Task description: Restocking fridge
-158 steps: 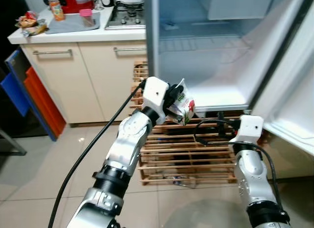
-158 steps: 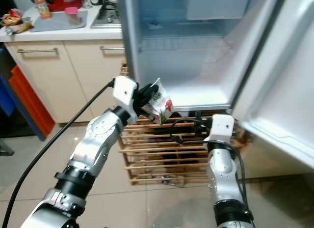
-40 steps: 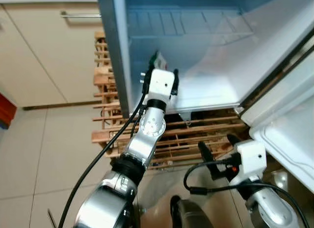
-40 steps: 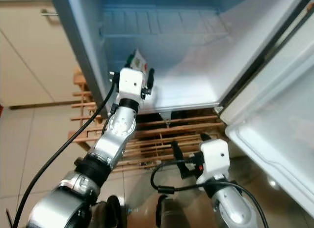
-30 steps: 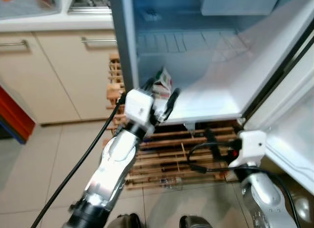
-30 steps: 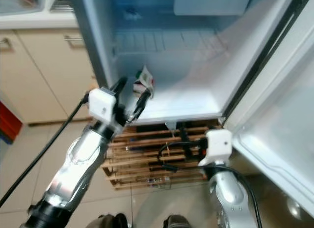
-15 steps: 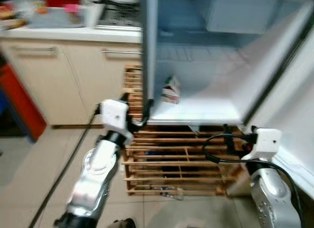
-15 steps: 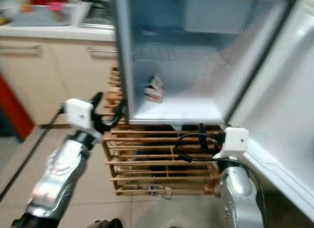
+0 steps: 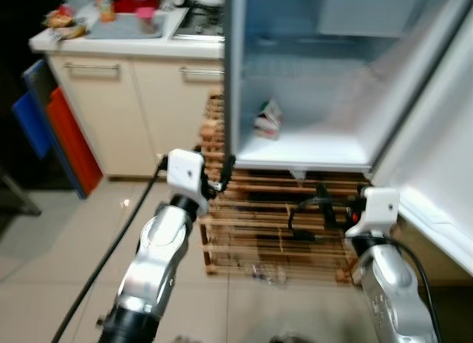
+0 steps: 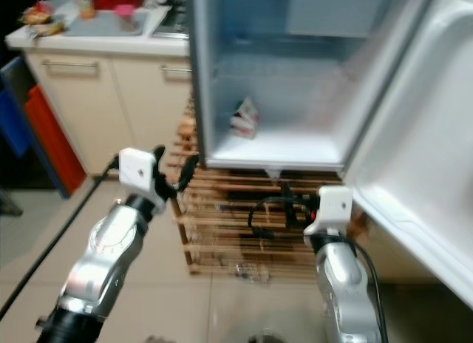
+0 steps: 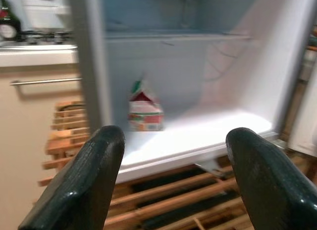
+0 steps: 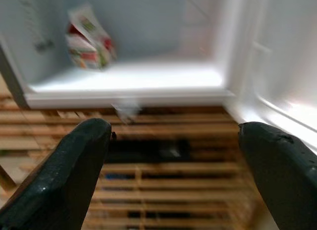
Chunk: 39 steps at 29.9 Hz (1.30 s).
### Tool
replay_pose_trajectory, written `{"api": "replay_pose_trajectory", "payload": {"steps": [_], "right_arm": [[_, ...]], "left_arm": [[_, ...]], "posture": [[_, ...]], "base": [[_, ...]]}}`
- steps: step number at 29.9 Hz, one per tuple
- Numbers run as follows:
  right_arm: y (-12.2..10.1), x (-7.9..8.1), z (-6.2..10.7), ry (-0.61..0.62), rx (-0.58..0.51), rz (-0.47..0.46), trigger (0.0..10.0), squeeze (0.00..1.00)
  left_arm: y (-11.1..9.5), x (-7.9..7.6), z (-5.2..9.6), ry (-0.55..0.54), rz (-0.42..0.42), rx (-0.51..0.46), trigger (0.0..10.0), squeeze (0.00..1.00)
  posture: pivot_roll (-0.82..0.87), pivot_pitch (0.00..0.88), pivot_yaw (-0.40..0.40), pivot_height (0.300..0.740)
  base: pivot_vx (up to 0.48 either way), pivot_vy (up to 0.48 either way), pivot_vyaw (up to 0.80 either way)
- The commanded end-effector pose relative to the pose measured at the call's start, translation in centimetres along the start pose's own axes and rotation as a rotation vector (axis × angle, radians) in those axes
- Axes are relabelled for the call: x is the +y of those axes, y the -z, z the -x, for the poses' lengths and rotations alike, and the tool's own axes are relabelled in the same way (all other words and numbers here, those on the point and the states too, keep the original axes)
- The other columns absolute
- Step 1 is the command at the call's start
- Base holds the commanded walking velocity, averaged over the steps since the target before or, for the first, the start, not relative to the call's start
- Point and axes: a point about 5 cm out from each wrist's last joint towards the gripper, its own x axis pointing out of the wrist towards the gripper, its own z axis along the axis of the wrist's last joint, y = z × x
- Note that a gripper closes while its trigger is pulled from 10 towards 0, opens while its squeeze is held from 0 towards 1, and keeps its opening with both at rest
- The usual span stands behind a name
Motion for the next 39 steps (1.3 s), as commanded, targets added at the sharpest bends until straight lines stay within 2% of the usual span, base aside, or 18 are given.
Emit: {"api": "replay_pose_trajectory", "payload": {"steps": [1, 6, 10, 14, 15, 19, 21, 22, 23, 24, 25, 27, 29, 30, 31, 33, 37, 39], "right_arm": [[0.5, -0.8, 0.2, 0.011, 0.024, 0.026, 10.0, 0.05], [3.8, -1.7, 1.5, -0.023, 0.189, 0.075, 10.0, 0.04], [10.1, -4.4, 5.0, -0.027, 0.576, 0.221, 10.0, 0.04], [13.2, -9.0, 8.4, 0.199, 0.820, 0.291, 10.0, 0.04], [13.2, -9.0, 8.4, 0.199, 0.820, 0.291, 10.0, 0.04], [12.5, -13.2, 10.0, 0.515, 0.896, 0.346, 10.0, 0.05], [12.2, -14.2, 10.4, 0.611, 0.907, 0.327, 10.0, 0.04], [11.9, -15.0, 10.6, 0.665, 0.909, 0.312, 10.0, 0.04], [11.9, -15.0, 10.6, 0.665, 0.909, 0.312, 10.0, 0.04], [11.5, -15.7, 10.8, 0.709, 0.902, 0.289, 10.0, 0.04], [11.5, -15.7, 10.8, 0.709, 0.902, 0.289, 10.0, 0.04], [9.4, -18.7, 11.2, 0.824, 0.865, 0.299, 10.0, 0.05], [7.2, -20.9, 11.0, 0.905, 0.793, 0.313, 10.0, 0.04], [7.2, -20.9, 11.0, 0.905, 0.793, 0.313, 10.0, 0.04], [5.1, -21.9, 9.6, 0.941, 0.678, 0.318, 10.0, 0.04], [3.1, -22.3, 8.0, 0.915, 0.593, 0.439, 10.0, 0.04], [-0.5, -21.0, 3.1, 0.710, 0.371, 0.263, 10.0, 0.03], [-0.8, -20.4, 2.4, 0.651, 0.345, 0.240, 10.0, 0.02]], "left_arm": [[0.2, 0.1, -0.2, -0.001, 0.014, 0.003, 10.0, 0.00], [0.9, 0.5, -0.4, -0.003, 0.013, 0.024, 10.0, 0.00], [1.8, 0.8, -0.4, -0.018, 0.035, 0.063, 10.0, 0.00], [4.1, 2.0, -0.1, -0.084, 0.053, 0.170, 10.0, 0.00], [4.1, 2.0, -0.1, -0.084, 0.053, 0.170, 10.0, 0.00], [7.0, 2.9, 0.6, -0.131, 0.043, 0.329, 10.0, 0.00], [8.3, 3.0, 1.0, -0.134, 0.012, 0.423, 10.0, 0.00], [9.8, 3.1, 1.6, -0.136, -0.007, 0.539, 10.0, 0.00], [9.8, 3.1, 1.6, -0.136, -0.007, 0.539, 10.0, 0.00], [11.2, 3.1, 2.4, -0.133, -0.018, 0.650, 10.0, 0.00], [11.2, 3.1, 2.4, -0.133, -0.018, 0.650, 10.0, 0.00], [13.5, 3.1, 4.2, -0.103, -0.007, 0.823, 10.0, 0.00], [15.0, 3.4, 5.6, -0.091, 0.001, 0.918, 10.0, 0.00], [15.0, 3.4, 5.6, -0.091, 0.001, 0.918, 10.0, 0.00], [16.0, 3.7, 6.7, -0.092, 0.005, 0.982, 10.0, 0.00], [16.5, 3.9, 7.4, -0.085, -0.008, 1.016, 10.0, 0.00], [17.2, 4.0, 8.3, -0.026, -0.058, 1.068, 10.0, 0.00], [17.3, 4.0, 8.3, -0.022, -0.070, 1.072, 10.0, 0.00]], "posture": [[-0.19, 0.000, 0.029, 0.740], [-0.20, 0.000, 0.035, 0.740], [-0.20, 0.000, 0.039, 0.740], [-0.19, 0.000, 0.040, 0.740], [-0.19, 0.000, 0.040, 0.740], [-0.20, 0.000, 0.039, 0.740], [-0.20, 0.000, 0.039, 0.740], [-0.19, 0.000, 0.038, 0.740], [-0.19, 0.000, 0.038, 0.740], [-0.19, 0.000, 0.038, 0.740], [-0.19, 0.000, 0.038, 0.740], [-0.19, 0.000, 0.039, 0.740], [-0.19, 0.000, 0.041, 0.740], [-0.19, 0.000, 0.041, 0.740], [-0.20, 0.000, 0.043, 0.740], [-0.20, 0.000, 0.047, 0.740], [-0.20, 0.000, 0.054, 0.740], [-0.20, 0.000, 0.054, 0.740]], "base": [[0.000, 0.000, 0.00], [0.000, -0.270, 0.00], [0.060, -0.427, 0.00], [0.261, -0.399, 0.00], [0.270, -0.394, 0.00], [0.172, -0.163, 0.00], [0.000, 0.000, 0.00], [0.000, 0.000, 0.00], [0.000, 0.000, 0.00], [0.000, 0.000, 0.00], [0.000, 0.000, 0.00], [0.000, 0.000, 0.00], [0.000, 0.000, 0.00], [0.000, 0.000, 0.00], [0.000, 0.000, 0.00], [0.000, 0.000, 0.00], [0.000, 0.000, 0.00], [0.000, 0.000, 0.00]]}}
